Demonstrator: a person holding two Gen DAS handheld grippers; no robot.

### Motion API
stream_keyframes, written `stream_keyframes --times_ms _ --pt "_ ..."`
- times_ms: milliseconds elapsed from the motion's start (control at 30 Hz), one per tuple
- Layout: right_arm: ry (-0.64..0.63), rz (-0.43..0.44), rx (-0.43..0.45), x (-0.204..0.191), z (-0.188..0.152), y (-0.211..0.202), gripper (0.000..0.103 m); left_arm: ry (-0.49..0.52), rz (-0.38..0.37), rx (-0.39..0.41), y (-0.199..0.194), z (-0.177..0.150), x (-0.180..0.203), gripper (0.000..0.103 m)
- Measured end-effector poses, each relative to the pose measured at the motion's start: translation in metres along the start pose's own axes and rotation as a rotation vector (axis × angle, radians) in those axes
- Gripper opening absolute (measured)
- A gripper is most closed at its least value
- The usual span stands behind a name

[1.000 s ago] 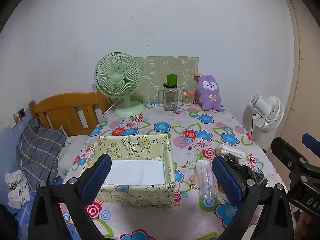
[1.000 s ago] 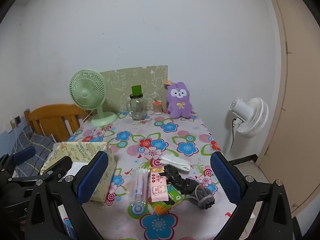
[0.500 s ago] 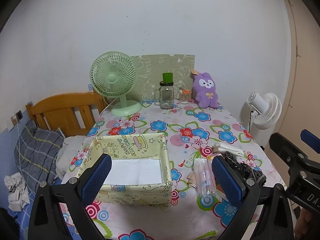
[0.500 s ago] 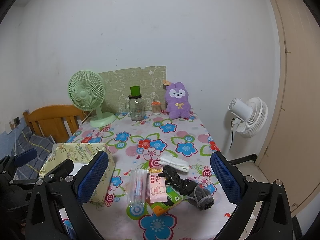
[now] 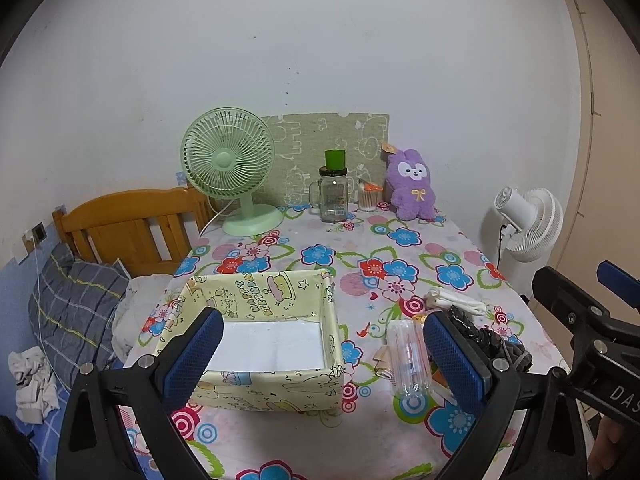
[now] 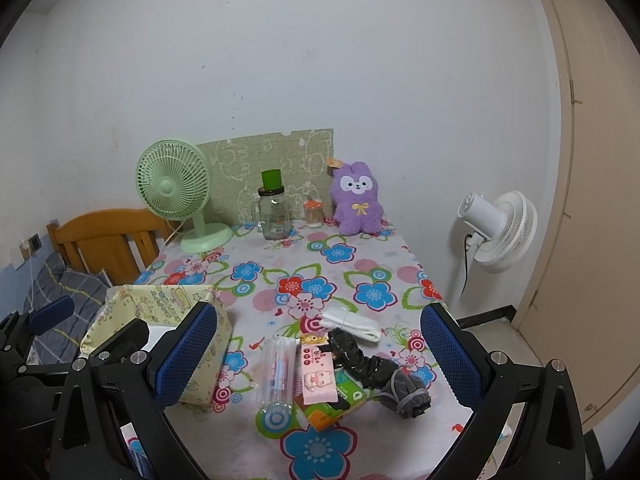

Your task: Organize soft objects

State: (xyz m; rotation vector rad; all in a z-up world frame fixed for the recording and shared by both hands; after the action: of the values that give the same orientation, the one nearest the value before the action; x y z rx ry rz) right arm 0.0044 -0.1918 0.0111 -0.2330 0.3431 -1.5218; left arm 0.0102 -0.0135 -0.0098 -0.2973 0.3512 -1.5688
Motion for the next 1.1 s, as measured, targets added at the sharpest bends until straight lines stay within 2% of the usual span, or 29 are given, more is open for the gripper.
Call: stream_keyframes --times_ms 1100 --pt "0.004 0.001 -0.001 -0.0034 0.0007 0.0003 0.1 -0.002 -0.005 0.002 -0.0005 0.004 -0.0003 0.101"
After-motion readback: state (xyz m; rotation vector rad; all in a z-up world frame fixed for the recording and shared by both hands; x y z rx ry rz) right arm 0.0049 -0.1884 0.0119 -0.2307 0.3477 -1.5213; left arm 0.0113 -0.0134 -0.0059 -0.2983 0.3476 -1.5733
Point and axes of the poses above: each gripper's, at about its wrist camera, not at the fingertips, and y roughly the way its jaws point, x to its right, z to its top, the point moved 1 cm from there along y, roughly the way its jaws point, and after that the axes turned 7 degrees about x, right-handed, at the moved point
